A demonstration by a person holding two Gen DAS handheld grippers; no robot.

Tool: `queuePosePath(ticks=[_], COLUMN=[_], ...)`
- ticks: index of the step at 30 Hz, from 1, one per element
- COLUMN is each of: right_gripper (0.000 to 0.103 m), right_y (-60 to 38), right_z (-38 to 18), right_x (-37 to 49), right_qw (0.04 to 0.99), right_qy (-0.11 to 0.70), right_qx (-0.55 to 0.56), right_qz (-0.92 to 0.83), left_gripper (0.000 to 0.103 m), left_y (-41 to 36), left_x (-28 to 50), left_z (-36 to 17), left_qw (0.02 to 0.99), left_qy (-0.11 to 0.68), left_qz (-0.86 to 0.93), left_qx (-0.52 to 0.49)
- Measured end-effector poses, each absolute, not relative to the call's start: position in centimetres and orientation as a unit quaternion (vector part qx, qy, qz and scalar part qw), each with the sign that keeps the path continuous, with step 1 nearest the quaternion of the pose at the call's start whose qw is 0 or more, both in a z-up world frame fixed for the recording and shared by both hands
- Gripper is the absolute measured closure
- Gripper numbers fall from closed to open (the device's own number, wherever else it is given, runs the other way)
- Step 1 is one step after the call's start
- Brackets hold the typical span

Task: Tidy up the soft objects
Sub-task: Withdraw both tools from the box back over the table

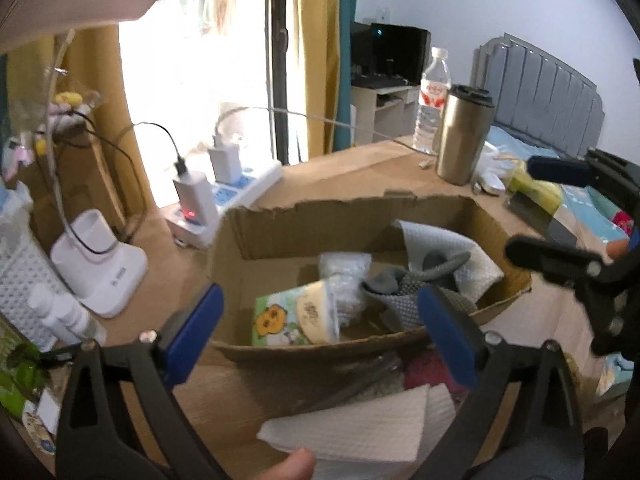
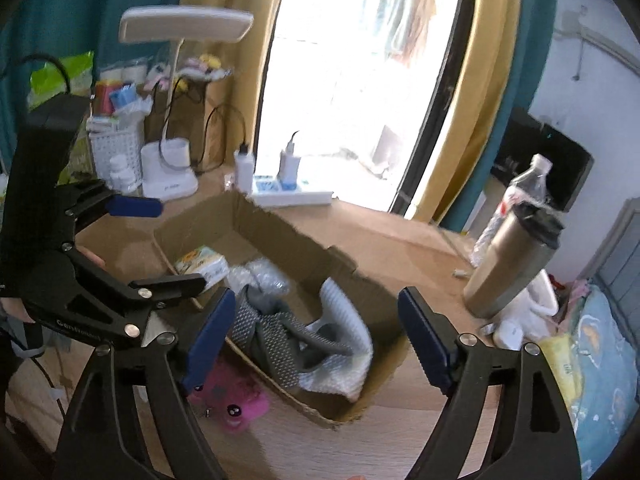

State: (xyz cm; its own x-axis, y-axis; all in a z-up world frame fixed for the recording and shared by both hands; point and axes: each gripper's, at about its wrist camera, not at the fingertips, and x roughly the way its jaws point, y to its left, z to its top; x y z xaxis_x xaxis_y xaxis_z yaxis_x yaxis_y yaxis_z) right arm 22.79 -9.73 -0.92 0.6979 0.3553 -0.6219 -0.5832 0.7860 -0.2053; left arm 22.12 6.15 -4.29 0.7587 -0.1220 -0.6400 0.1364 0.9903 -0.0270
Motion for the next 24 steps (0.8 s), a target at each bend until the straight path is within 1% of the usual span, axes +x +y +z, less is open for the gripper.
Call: queuePosePath(ticks=[4,7,10,14,20,24], right_gripper=[0.017,0.017,0.017,0.017,0.017,0.017], right_y=[-11.6,-12.8,-13.7,-14.7,-16.1,-17.0], right_z=[0.7,1.7,2.4,3.1,3.5,2.7], right_x=[22.0,21.2,20.4,19.5,18.2,17.1], right_qw=[0.917,0.926,0.931,0.933,0.934,0.933], right_qy=[0.263,0.244,0.231,0.216,0.199,0.198], right_qx=[-0.17,-0.151,-0.138,-0.129,-0.115,-0.108], right_qz=[0.247,0.245,0.247,0.259,0.272,0.281], left_gripper=[0.004,0.004,0.004,0.004,0.004,0.004], left_y=[6.6,7.5,8.2,8.2,8.0,7.9], left_x=[20.9,19.2,18.0,16.2,13.6,11.8], left_z=[-3.3,-2.7,-2.2,-1.3,0.1,0.6], left_qw=[0.945,0.957,0.961,0.968,0.972,0.973], left_qy=[0.32,0.281,0.267,0.245,0.219,0.214], left_qz=[-0.072,-0.071,-0.056,-0.032,-0.04,-0.042], left_qx=[0.003,-0.013,-0.032,-0.033,-0.07,-0.082])
